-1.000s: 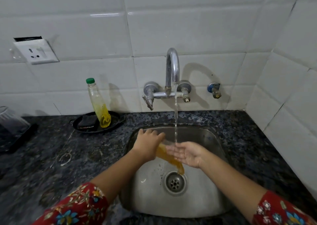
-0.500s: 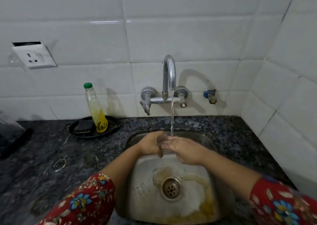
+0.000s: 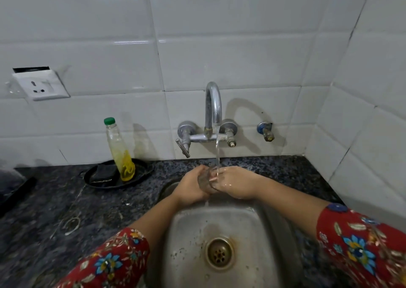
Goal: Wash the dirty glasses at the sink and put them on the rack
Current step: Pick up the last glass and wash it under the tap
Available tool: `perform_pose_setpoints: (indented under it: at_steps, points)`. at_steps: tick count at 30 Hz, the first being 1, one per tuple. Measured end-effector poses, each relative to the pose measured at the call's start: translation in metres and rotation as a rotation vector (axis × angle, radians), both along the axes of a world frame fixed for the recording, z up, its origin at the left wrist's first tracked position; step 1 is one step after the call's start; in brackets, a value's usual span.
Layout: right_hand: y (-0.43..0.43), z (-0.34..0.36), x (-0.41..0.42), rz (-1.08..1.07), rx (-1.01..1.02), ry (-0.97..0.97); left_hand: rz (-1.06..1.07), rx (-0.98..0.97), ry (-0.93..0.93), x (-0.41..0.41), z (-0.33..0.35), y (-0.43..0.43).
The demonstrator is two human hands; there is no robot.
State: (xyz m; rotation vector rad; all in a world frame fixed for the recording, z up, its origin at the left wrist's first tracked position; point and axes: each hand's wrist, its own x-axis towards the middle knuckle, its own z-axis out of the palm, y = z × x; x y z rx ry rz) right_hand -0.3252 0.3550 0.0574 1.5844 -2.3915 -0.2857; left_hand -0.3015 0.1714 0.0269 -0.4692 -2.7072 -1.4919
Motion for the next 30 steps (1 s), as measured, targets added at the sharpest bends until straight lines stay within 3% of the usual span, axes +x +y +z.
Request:
perform_pose_setpoints:
  at_steps: [1,4,5,9,11,12,14,16,18,21,23,26,28,30]
  points:
    - [-0.004,-0.002,0.003,-0.051,-0.035,-0.085,0.039,-0.024,0.025,0.002,-0.003,0.002]
    - [-0.019,-0.005,0.016,-0.265,-0.377,-0.678,0.234,-0.115,0.204,0.006,-0.012,0.012]
    - [-0.02,-0.004,0.019,-0.275,-0.428,-0.72,0.238,-0.109,0.226,0.006,-0.01,0.013]
    - [-0.001,-0.003,0.014,-0.034,-0.157,-0.166,-0.065,-0.103,0.061,0.003,0.004,0.005]
    - [0.001,-0.002,0.015,-0.043,-0.22,-0.005,-0.032,0.04,0.029,0.009,0.006,0.014]
    - [-0.006,0.0,0.02,-0.148,-0.329,-0.018,0.062,0.113,0.029,0.013,0.003,0.022]
    - [-0.03,0.0,0.031,-0.468,-0.547,-0.228,0.314,0.132,0.115,0.02,-0.005,0.038]
    - [-0.042,-0.001,0.032,-0.65,-0.663,-0.388,0.389,0.117,0.208,0.022,-0.009,0.041]
    - [-0.033,0.003,0.031,-0.568,-0.646,-0.373,0.233,0.137,0.131,0.018,-0.003,0.031]
    - [-0.003,-0.001,0.023,-0.268,-0.555,-0.22,-0.144,0.263,-0.121,0.007,0.007,0.01]
    - [0.001,-0.015,0.022,-0.225,-0.627,-0.107,-0.236,0.273,-0.166,0.007,0.009,0.01]
    - [-0.024,-0.019,0.031,-0.46,-0.934,-0.273,0.055,0.113,-0.016,0.02,0.003,0.03]
    - [-0.036,-0.017,0.031,-0.635,-0.957,-0.409,0.277,-0.031,0.114,0.027,0.0,0.034]
    - [-0.031,-0.015,0.031,-0.541,-0.914,-0.349,0.127,0.073,0.071,0.022,0.0,0.024]
